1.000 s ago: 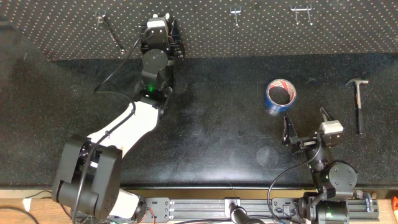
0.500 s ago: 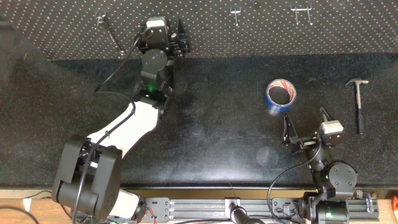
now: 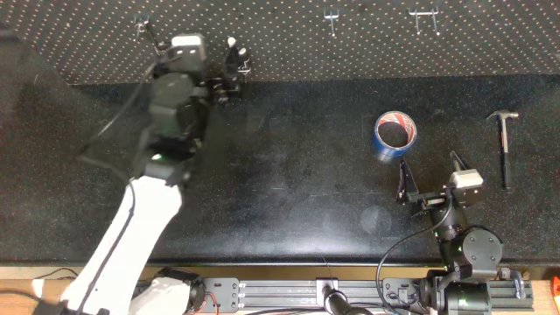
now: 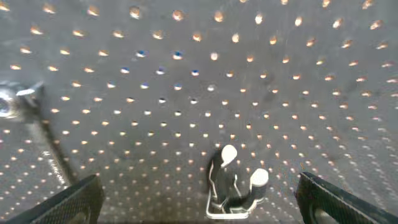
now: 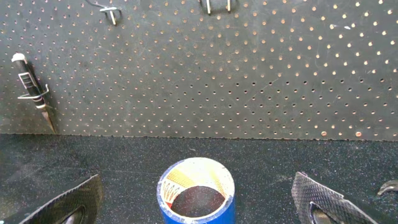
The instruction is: Place Tools Onto Pegboard
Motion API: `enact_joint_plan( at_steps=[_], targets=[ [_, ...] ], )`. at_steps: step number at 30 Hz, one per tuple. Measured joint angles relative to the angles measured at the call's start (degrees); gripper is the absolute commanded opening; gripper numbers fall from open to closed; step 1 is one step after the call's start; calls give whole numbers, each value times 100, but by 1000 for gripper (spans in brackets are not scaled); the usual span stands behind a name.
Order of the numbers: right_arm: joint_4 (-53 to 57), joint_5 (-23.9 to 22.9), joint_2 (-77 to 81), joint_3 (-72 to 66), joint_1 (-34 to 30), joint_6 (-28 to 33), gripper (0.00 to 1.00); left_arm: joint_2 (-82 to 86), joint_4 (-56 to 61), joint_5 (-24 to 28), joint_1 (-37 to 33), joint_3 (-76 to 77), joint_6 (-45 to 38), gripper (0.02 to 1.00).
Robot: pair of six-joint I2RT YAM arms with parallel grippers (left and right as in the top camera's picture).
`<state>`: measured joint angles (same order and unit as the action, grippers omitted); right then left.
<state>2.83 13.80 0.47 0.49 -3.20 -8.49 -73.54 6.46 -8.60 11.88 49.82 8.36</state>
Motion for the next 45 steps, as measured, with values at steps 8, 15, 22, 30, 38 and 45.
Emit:
enact_joint_plan(
  at_steps=[8, 15, 22, 30, 38, 45],
  targets=[
    [0, 0, 0, 0, 0, 0, 1000, 2599, 365, 1023, -533, -2258, 94, 993],
    [0, 0, 0, 0, 0, 0, 1000, 4378, 476, 1126, -769, -3657, 219, 993],
    [0, 0, 0, 0, 0, 0, 1000, 5783, 474, 1034, -800, -4577, 221, 993],
    [0, 0, 0, 0, 0, 0, 1000, 7018, -216, 857, -800, -4937, 221, 993],
    [0, 0, 0, 0, 0, 0, 1000, 7257, -1060, 778, -800, -4940, 221, 993],
    [0, 0, 0, 0, 0, 0, 1000, 7261, -1060, 778, -800, -4937, 221, 993]
  ],
)
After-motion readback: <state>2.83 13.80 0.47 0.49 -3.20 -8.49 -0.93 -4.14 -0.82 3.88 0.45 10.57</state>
